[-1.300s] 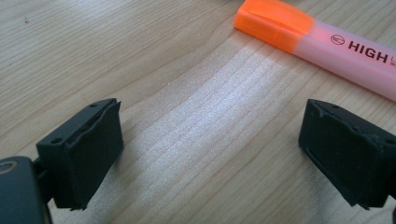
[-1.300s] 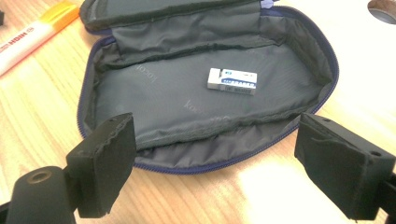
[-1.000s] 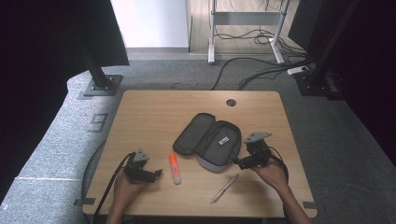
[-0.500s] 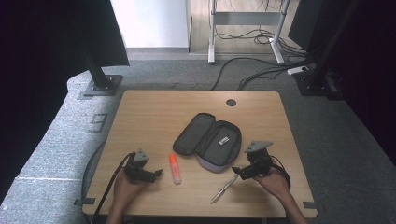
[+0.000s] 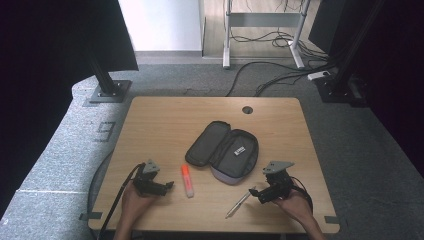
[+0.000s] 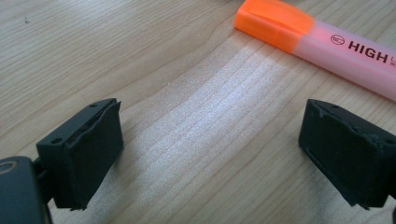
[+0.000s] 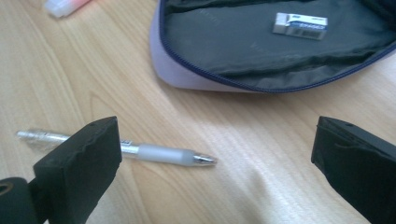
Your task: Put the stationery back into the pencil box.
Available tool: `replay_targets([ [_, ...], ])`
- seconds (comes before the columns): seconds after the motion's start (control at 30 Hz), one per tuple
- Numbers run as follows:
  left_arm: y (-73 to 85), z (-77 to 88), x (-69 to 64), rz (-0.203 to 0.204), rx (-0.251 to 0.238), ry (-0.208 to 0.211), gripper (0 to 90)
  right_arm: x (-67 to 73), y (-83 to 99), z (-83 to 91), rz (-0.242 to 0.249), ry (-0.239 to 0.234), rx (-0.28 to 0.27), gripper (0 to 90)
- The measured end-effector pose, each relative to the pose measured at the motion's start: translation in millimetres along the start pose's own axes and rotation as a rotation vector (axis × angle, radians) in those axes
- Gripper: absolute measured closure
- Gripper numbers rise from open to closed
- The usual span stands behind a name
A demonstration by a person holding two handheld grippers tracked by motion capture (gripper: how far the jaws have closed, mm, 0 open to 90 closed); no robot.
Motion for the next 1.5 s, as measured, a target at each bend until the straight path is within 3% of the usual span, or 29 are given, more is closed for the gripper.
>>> replay_targets([
  [0.47,0.0,0.0,0.0,0.000,0.000,-0.001,6.1,23.3,3.2,-18.4,0.069,-0.082,0.027,10.7],
  [0.8,0.0,0.0,-0.1,0.000,0.000,-0.001,6.1,27.6,4.9,-27.7,0.092,-0.114,0.036,17.1],
  [1.0,0.0,0.0,-0.1,0.000,0.000,-0.001,6.1,30.7,5.3,-32.2,0.129,-0.129,0.040,23.6],
  [1.17,0.0,0.0,0.0,0.000,0.000,-0.001,6.1,33.1,6.1,-37.0,0.162,-0.136,0.058,30.4],
  [1.3,0.0,-0.1,0.0,0.000,-0.001,-0.001,6.1,34.7,6.1,-37.6,0.191,-0.112,0.062,36.8],
  [1.5,0.0,0.0,0.0,0.000,-0.001,-0.001,6.1,32.4,5.0,-37.3,0.189,-0.099,0.062,45.3],
])
Point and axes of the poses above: each handheld gripper's, and its own axes: z roughly backward along the jaws, y roughly out of its underside, x roughly to its left, the point moved 1 cm from there along -z, roughly forward along the jaws, and after that the axes turned 8 degrees about x, right-handed, at the moved point
